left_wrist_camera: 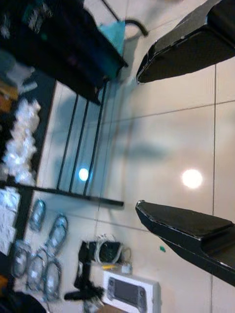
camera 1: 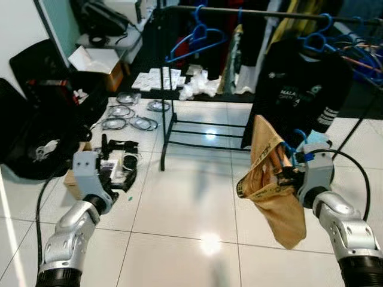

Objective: Hang hanger

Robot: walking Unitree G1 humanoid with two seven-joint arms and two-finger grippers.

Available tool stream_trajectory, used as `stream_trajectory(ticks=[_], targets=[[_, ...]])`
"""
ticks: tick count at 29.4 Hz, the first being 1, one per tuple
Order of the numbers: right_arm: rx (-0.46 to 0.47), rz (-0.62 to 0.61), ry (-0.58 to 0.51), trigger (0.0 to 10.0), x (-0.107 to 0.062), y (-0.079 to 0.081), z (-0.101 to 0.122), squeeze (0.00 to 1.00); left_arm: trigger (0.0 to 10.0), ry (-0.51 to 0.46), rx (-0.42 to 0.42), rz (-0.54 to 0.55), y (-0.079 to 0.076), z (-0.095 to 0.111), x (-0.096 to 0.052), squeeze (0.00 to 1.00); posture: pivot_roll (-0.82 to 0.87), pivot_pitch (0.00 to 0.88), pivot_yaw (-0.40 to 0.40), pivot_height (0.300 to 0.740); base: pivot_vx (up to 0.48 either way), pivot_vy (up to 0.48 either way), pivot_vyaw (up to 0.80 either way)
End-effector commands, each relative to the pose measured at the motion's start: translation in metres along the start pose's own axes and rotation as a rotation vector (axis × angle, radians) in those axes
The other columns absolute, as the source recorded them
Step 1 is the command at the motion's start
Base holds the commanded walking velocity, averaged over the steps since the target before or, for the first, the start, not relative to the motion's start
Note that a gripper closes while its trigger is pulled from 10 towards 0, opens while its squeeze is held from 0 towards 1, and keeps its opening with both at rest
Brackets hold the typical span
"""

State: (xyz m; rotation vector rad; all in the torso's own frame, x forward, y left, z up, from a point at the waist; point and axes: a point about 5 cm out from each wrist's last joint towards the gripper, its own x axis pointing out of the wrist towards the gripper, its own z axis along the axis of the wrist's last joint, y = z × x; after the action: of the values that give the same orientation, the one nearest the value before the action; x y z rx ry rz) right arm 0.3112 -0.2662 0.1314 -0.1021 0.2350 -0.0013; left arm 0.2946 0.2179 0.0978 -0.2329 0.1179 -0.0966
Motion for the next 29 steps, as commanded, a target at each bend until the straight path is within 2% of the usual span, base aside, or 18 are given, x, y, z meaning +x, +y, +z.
stream_trajectory(ticks=[1, 5, 10, 29], targets=[[0.015, -0.050, 0.022, 10.0, -0.003, -0.008, -0.009, 0.00, 10.0, 0.025, -0.004, 0.016, 0.001, -0.008, -0.001, 0.00, -0.06, 0.159, 0.023, 0.740, 0.375, 0.000, -0.80], [0.033, -0.088, 0.009, 10.0, -0.002, -0.009, -0.010, 0.00, 10.0, 0.047, -0.035, 0.052, 0.004, -0.019, -0.005, 0.00, -0.06, 0.154, 0.023, 0.740, 0.371, 0.000, -0.27], [0.025, -0.105, -0.033, 10.0, 0.003, -0.007, 0.000, 0.00, 10.0, 0.073, -0.041, 0.083, 0.002, -0.032, -0.008, 0.00, -0.07, 0.140, 0.019, 0.740, 0.375, 0.000, 0.00], [0.032, -0.124, -0.115, 10.0, 0.012, -0.004, 0.025, 0.00, 10.0, 0.111, -0.032, 0.090, -0.002, -0.051, -0.009, 0.00, -0.08, 0.128, 0.016, 0.740, 0.377, 0.000, -0.04]])
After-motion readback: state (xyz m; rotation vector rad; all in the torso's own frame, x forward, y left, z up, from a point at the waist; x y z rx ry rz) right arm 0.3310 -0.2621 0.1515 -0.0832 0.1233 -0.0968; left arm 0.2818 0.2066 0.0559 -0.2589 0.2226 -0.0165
